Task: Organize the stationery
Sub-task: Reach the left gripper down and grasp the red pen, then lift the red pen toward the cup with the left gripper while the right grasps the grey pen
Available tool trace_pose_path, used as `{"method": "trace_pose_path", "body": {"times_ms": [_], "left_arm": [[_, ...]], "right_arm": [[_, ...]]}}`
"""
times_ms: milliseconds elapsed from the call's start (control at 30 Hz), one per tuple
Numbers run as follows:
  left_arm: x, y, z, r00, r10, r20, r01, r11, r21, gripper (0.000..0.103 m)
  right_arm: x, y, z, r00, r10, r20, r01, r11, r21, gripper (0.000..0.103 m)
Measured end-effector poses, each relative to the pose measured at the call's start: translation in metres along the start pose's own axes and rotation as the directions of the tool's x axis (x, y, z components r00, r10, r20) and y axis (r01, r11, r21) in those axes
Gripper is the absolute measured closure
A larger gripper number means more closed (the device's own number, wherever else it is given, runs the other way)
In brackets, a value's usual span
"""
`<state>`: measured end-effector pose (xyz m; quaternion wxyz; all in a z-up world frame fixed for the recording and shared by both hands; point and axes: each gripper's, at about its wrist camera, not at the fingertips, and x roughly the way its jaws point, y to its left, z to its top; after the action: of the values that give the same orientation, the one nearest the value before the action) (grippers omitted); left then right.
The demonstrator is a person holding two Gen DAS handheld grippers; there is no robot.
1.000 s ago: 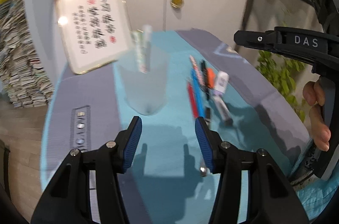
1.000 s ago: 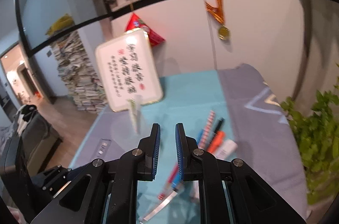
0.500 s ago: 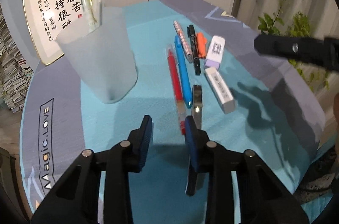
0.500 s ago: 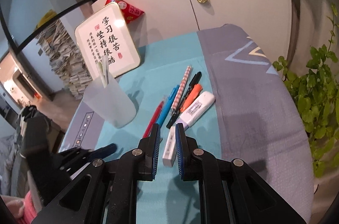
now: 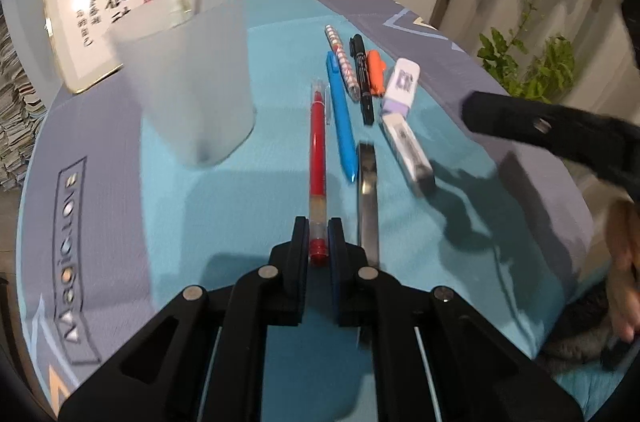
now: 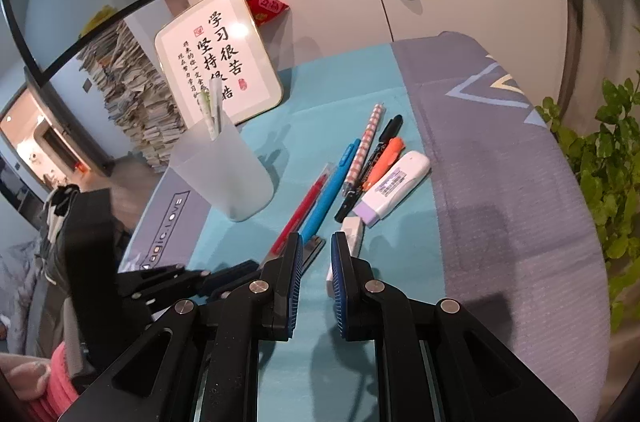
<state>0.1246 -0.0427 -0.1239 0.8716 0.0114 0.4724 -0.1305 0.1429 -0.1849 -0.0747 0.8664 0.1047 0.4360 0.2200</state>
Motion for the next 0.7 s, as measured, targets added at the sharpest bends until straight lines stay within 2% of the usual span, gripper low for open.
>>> {"method": "trace_pose_path", "body": {"times_ms": [200,333,467,600,700], "left_arm": [[-0.032,0.014,-0.048,1.0,0.009,-0.027,-0.01,1.0,-0.016,0.096],[-0.047,0.018,-0.067,0.999,0.001,-0.043,-0.002,1.0,-0.022,0.095],[-0.054,0.018,-0.068,1.0,0.011,-0.021,-0.012,1.0,-0.022,0.094],[-0.054,0.018,-0.055,1.0,0.017,0.005,-0.017,1.0,-0.017,0.082],[-0.043,0.014,-0.036,0.999,0.036,0.017,-0.036,0.999,0.009,0.079]], "right_arm": [[0.019,0.014,-0.007,0.997,0.002,-0.077,-0.004,1.0,-0.016,0.09],[0.038,0.022,-0.007,0.991,-0.007,-0.137,0.008,1.0,0.002,0.09],[0.057,0.026,-0.006,0.981,-0.053,-0.188,0.06,0.998,0.027,0.09],[0.073,0.026,-0.008,0.965,-0.081,-0.251,0.095,0.994,0.044,0.09],[0.075,0.025,-0.006,0.966,-0.101,-0.237,0.118,0.991,0.059,0.089]]}}
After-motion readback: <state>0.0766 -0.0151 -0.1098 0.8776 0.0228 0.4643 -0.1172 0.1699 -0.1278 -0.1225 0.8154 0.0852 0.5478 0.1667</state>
